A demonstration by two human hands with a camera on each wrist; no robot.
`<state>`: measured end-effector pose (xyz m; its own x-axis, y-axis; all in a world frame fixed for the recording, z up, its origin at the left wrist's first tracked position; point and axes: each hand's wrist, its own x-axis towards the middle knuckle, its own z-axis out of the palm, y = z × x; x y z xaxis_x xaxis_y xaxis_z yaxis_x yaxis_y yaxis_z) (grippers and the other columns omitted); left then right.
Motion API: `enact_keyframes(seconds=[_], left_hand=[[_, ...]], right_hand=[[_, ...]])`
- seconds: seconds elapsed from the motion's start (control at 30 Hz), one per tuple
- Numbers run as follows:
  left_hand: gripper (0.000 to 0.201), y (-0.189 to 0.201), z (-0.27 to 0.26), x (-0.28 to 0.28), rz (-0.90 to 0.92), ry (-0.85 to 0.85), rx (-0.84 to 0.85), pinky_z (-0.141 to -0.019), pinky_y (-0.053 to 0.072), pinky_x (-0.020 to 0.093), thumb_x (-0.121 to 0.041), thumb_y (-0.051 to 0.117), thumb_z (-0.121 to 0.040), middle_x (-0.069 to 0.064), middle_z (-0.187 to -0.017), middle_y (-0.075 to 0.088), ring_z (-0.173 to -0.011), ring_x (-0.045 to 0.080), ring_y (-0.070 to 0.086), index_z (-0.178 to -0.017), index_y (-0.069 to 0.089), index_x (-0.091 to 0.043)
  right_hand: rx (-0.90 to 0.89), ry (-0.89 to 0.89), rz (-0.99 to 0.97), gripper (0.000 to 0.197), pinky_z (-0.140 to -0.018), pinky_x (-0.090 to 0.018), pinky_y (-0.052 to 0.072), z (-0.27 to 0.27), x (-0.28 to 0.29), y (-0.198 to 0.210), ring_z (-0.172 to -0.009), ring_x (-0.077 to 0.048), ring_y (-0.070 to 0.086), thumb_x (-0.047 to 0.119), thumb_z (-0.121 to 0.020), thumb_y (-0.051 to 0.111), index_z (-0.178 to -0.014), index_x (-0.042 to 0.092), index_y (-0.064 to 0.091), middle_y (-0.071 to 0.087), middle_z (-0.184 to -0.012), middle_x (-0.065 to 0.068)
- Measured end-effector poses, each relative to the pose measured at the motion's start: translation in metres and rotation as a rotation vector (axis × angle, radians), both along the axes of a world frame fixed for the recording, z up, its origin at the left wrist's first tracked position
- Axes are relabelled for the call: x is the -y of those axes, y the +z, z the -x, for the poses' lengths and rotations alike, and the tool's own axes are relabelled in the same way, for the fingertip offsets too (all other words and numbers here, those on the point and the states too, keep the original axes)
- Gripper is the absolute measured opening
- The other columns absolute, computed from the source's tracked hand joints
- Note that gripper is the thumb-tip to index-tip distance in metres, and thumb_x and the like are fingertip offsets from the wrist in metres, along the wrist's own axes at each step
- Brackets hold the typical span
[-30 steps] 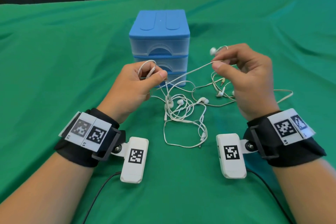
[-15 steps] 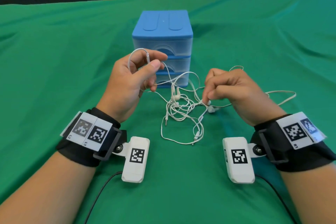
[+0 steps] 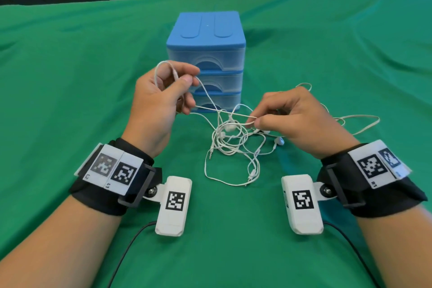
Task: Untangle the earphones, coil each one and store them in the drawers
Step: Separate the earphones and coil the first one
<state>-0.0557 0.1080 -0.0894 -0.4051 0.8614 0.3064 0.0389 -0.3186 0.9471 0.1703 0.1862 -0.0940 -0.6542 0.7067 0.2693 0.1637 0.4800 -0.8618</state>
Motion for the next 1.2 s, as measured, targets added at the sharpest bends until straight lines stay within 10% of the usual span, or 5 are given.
enact_keyframes(seconds=[0.3, 0.5, 0.67, 0.9, 1.2], left_hand=[[0.017, 0.003, 0.001, 0.002, -0.067, 0.118, 0.027, -0.045, 0.04, 0.021, -0.002, 0.056, -0.098, 0.002, -0.088, 0.068, -0.052, 0.011, 0.056, -0.098, 0.066, -0.015], [0.018, 0.003, -0.005, 0.003, -0.081, -0.052, -0.023, -0.046, 0.037, 0.024, -0.002, 0.06, -0.096, 0.005, -0.092, 0.073, -0.053, 0.012, 0.055, -0.094, 0.069, -0.018], [0.015, 0.004, -0.015, 0.004, -0.094, -0.198, -0.055, -0.043, 0.036, 0.021, -0.001, 0.059, -0.097, 0.009, -0.095, 0.073, -0.051, 0.011, 0.054, -0.098, 0.068, -0.013], [0.015, 0.004, -0.014, 0.003, -0.065, -0.149, -0.08, -0.043, 0.034, 0.02, 0.0, 0.06, -0.096, 0.01, -0.091, 0.074, -0.047, 0.01, 0.048, -0.097, 0.07, -0.011], [0.02, -0.001, -0.003, -0.002, 0.01, 0.024, -0.096, -0.045, 0.032, 0.017, -0.001, 0.061, -0.095, 0.007, -0.088, 0.072, -0.048, 0.009, 0.041, -0.092, 0.072, -0.017]], right_hand=[[0.004, 0.123, 0.07, 0.021, -0.063, -0.021, 0.044, -0.009, 0.002, 0.006, -0.061, -0.015, 0.058, 0.002, -0.069, 0.051, -0.063, 0.001, 0.072, 0.067, -0.061, -0.01], [-0.029, 0.107, 0.168, 0.016, -0.059, -0.029, 0.053, 0.0, 0.007, 0.006, -0.054, -0.03, 0.064, 0.0, -0.095, 0.058, -0.101, -0.001, 0.073, 0.069, -0.068, -0.02], [0.024, 0.131, 0.176, 0.045, -0.054, -0.043, 0.058, 0.013, 0.009, -0.001, -0.055, -0.024, 0.057, 0.002, -0.09, 0.069, -0.131, 0.017, 0.06, 0.059, -0.064, -0.013], [-0.029, 0.001, 0.003, 0.011, -0.057, -0.04, 0.051, 0.011, 0.008, 0.005, -0.052, -0.022, 0.056, 0.008, -0.093, 0.067, -0.084, 0.001, 0.068, 0.057, -0.062, -0.017], [-0.278, -0.159, -0.16, 0.008, -0.079, -0.031, 0.042, 0.0, -0.001, 0.015, -0.099, -0.019, 0.057, 0.019, -0.087, 0.064, -0.081, 0.022, 0.062, 0.059, -0.099, -0.008]])
